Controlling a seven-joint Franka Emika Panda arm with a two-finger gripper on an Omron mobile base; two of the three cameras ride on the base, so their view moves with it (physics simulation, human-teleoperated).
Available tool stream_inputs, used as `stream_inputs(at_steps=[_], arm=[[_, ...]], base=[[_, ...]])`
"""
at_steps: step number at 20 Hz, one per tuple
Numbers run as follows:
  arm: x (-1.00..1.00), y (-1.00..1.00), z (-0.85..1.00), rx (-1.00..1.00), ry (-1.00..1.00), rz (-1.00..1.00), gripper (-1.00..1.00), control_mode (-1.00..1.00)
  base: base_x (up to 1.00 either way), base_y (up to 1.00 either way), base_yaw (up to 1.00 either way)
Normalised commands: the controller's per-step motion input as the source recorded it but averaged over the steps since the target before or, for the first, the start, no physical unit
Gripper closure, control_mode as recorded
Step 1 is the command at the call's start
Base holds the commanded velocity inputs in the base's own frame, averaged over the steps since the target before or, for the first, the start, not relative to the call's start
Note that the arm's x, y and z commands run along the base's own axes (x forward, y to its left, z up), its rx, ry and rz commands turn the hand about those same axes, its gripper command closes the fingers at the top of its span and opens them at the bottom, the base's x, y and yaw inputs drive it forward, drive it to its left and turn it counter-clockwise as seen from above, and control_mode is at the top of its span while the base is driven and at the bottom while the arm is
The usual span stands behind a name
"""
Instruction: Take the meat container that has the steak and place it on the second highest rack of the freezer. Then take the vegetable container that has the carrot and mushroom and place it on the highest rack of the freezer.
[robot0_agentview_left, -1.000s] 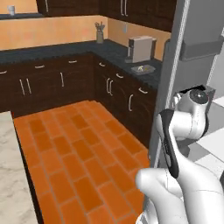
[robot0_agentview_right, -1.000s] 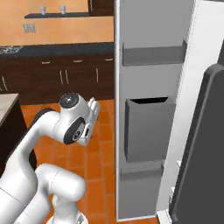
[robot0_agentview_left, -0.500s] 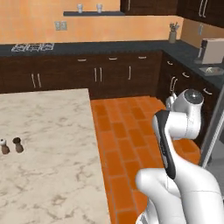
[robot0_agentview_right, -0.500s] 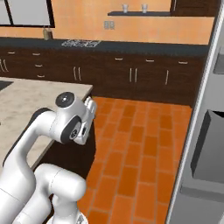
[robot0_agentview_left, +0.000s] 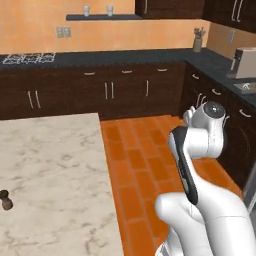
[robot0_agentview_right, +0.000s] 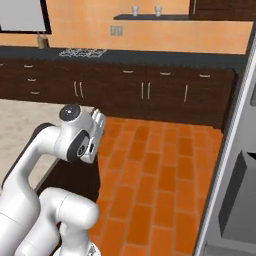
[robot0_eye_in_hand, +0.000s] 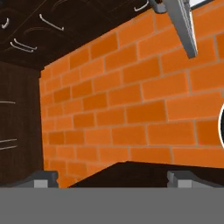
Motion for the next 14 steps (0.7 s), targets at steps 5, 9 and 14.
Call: stream_inputs(at_steps=[5, 9, 14], arm=[[0.0, 0.0, 0.0, 0.0, 0.0, 0.0, -1.0, 1.0], [0.0, 0.0, 0.0, 0.0, 0.0, 0.0, -1.0, 1.0], [0.0, 0.0, 0.0, 0.0, 0.0, 0.0, -1.0, 1.0]], base=[[1.0, 0.25, -0.3], [1.0, 0.04, -0.29], [1.0, 0.0, -0.23]])
